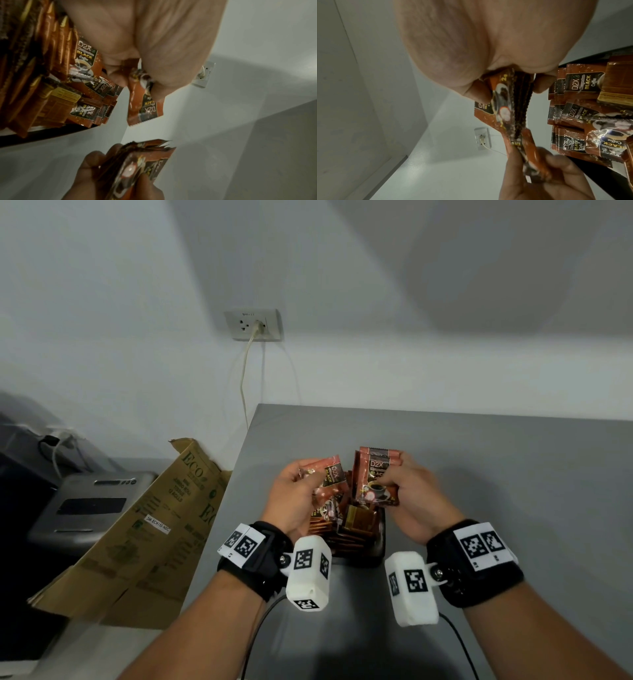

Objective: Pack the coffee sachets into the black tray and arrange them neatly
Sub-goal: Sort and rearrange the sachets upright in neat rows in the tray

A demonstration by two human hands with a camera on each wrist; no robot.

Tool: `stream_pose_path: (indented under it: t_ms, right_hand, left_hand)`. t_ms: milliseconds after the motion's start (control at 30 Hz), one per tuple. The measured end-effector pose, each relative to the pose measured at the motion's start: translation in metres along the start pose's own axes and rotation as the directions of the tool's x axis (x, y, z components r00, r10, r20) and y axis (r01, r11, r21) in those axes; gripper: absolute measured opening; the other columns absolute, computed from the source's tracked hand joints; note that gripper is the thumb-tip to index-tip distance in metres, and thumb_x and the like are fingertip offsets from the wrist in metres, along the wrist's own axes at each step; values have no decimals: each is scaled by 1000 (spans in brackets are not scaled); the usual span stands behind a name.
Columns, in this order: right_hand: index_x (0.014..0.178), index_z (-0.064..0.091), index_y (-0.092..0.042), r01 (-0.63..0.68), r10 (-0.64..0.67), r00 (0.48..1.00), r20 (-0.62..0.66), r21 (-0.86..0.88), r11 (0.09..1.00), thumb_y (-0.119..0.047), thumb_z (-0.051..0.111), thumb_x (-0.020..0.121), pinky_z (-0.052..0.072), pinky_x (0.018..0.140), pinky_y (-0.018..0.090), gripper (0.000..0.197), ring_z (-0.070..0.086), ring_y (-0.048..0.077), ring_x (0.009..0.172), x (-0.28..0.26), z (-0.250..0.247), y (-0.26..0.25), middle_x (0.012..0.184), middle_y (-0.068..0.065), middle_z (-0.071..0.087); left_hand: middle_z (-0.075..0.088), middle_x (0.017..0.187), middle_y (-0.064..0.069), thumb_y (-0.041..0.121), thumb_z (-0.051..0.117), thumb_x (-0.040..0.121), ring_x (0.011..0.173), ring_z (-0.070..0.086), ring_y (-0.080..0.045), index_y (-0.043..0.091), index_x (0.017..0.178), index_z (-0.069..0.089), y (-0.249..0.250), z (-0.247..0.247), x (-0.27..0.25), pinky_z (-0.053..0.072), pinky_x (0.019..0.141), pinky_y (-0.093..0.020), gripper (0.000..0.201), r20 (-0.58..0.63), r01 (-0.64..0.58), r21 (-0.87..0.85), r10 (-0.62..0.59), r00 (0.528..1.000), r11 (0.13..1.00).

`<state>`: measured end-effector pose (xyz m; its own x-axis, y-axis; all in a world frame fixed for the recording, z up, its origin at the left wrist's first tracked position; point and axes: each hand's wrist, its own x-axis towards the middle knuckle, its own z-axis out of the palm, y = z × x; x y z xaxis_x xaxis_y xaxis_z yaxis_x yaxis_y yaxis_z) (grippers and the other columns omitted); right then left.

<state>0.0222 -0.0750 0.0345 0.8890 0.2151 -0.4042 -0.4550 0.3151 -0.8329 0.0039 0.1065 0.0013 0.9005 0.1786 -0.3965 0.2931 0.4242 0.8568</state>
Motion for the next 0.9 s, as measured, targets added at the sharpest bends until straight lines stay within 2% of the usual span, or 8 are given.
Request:
stream_pose_path:
  t_ms: [167, 267, 433, 533, 633, 733, 800, 900]
  right_hand:
    - [119, 60, -10, 128, -111, 988, 104, -165, 978, 19, 58, 84, 57, 74, 33, 45, 72, 25, 93, -6, 9, 1, 106, 13, 74]
    - [119, 64, -14, 182, -154, 981, 114, -298, 937, 14, 65, 83, 58, 87, 39, 45, 72, 27, 102, -6, 10, 3, 108, 10, 75]
    - [113, 70, -27, 322, -232, 944, 235, -498, 805, 2, 71, 84, 54, 92, 29, 41, 71, 9, 100, -14, 20, 5, 105, -8, 76]
    - [117, 67, -36, 378, -273, 924, 267, -743, 552, -23, 76, 82, 47, 101, 28, 39, 57, 9, 113, -12, 20, 4, 114, -12, 62]
    - [146, 44, -29, 405, -241, 911, 335, -835, 373, -39, 83, 70, 33, 116, 33, 86, 34, 9, 133, -11, 15, 0, 139, -12, 35]
    - [157, 19, -26, 580, -234, 809, 540, -798, 163, -34, 88, 60, 21, 118, 25, 120, 17, 4, 145, -13, 20, -2, 158, -13, 17]
    - [156, 20, -24, 609, -192, 780, 596, -793, 11, -33, 87, 63, 19, 120, 29, 116, 17, 9, 146, -11, 22, -2, 159, -8, 21]
    - [148, 34, -26, 605, -182, 786, 591, -795, 32, -29, 81, 70, 32, 114, 34, 91, 39, 8, 130, -9, 24, -1, 144, -9, 44]
  left_hand:
    - [62, 88, -20, -12, 48, 91, 72, 65, -27, 7, 81, 52, 0, 9, -1, 59, 60, -40, 22, 74, 7, -89, 0, 997, 996]
    - [57, 82, -15, 2, 42, 75, 70, 58, -24, 9, 76, 49, 4, 12, -6, 51, 64, -36, 10, 185, 89, -200, -52, 981, 976]
    - [71, 97, -18, 11, 56, 81, 87, 69, -28, -1, 103, 70, 7, 19, -14, 55, 78, -36, 29, 402, 179, -163, -101, 910, 970]
    - [71, 101, -21, -5, 64, 75, 89, 72, -30, -7, 117, 64, 2, 17, -15, 58, 73, -35, 41, 343, 171, -120, -121, 931, 978]
    - [67, 104, -23, -5, 64, 72, 86, 70, -32, -5, 125, 57, 0, 14, -15, 56, 72, -36, 54, 336, 184, -154, -123, 934, 971]
    - [69, 94, -20, -9, 57, 69, 80, 71, -30, -1, 121, 57, 0, 14, -16, 57, 68, -36, 53, 379, 200, -224, -104, 920, 954]
    - [69, 91, -18, -9, 54, 67, 81, 70, -30, 0, 113, 59, 2, 14, -18, 57, 71, -36, 47, 417, 202, -223, -94, 904, 954]
    - [67, 91, -17, -7, 59, 67, 83, 69, -29, 2, 114, 57, 5, 14, -22, 57, 72, -35, 47, 432, 209, -207, -102, 896, 956]
